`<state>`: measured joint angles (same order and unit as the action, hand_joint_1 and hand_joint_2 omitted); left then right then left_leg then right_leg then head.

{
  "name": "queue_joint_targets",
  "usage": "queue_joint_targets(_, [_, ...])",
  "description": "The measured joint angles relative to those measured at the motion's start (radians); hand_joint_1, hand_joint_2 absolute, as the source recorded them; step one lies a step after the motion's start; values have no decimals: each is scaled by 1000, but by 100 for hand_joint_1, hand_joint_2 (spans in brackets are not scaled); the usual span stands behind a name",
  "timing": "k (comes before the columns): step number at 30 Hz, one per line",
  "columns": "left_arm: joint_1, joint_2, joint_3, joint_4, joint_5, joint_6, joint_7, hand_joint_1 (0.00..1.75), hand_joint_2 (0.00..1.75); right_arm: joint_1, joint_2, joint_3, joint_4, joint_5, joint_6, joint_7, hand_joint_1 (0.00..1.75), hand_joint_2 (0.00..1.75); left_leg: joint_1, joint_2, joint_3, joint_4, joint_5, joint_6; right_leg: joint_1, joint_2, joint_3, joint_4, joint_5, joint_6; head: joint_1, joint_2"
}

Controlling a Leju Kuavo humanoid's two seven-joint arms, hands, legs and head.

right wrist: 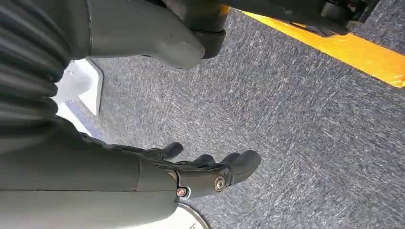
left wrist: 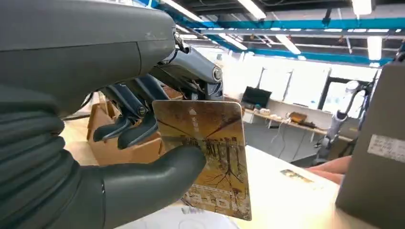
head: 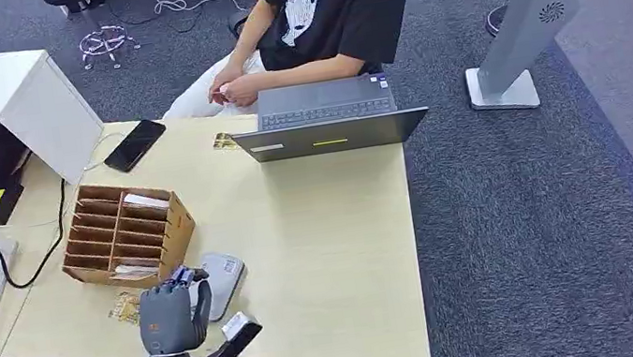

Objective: Pass the card to the sensor for recognition and then transmit it.

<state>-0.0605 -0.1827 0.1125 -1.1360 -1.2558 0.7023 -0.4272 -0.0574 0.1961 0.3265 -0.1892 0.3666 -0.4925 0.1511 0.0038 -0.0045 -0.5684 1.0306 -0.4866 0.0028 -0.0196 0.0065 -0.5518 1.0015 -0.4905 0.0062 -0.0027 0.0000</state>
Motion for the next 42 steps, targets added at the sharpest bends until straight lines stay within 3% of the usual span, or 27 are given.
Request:
queue_joint_targets(16, [7,47,-18,80,-61,4,84,175,175,3,0,-27,0,-17,3,-7,0,175,0,0,0,0,0,0,0,0,1,0,0,0,0,0])
queue_joint_targets(24, [7,62,-18,101,-71,5,90,175,175,3,-9,-39,0,-17,22,-22,0,175,0,0,0,0,0,0,0,0,1,0,0,0,0,0])
queue_joint_targets(29, [7,63,-8,97,-54,6,58,175,175,3,-12,-43,0,-13,21,-19,0,175,0,0,1,0,0,0,0,0,1,0,0,0,0,0])
queue_joint_targets(34, [17,54,33,-15,22,6,-45,175,175,4,-14,-48,1,-11,20,-18,0,175,0,0,1,0,0,0,0,0,0,0,0,0,0,0])
queue_joint_targets(38, [24,49,43,-98,51,6,-78,175,175,4,-15,-48,1,-11,19,-18,0,175,0,0,0,0,0,0,0,0,1,0,0,0,0,0])
queue_joint_targets(42, [44,19,59,-226,114,6,-194,175,175,5,-16,-53,2,-5,17,-16,0,175,0,-1,0,0,0,0,0,-1,0,0,0,0,0,0])
